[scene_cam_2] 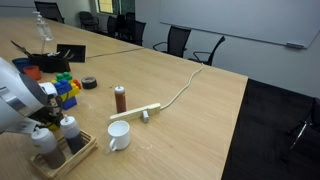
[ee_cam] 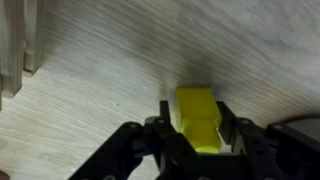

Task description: Remove the yellow brick from the stack

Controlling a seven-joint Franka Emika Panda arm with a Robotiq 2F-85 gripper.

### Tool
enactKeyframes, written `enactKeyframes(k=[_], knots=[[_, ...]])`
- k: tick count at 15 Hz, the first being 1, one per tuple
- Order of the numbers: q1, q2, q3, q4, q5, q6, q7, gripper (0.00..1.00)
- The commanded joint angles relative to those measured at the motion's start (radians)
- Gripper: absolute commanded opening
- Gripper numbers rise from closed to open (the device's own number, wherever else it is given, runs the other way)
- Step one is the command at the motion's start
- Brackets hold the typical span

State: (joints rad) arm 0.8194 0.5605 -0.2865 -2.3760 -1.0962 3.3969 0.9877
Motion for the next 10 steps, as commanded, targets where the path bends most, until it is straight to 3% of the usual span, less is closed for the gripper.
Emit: enactKeyframes(k=[1,4,10], knots=[[-0.035,0.001,0.027,0.008,-0.027,-0.018,-0.012,0.81],[-0.024,-0.021,0.018,0.005,-0.021,-0.039,-0.011,0.99],[-0.033,-0.063,0.05,0.0,-0.018,-0.126,-0.011,1.0]])
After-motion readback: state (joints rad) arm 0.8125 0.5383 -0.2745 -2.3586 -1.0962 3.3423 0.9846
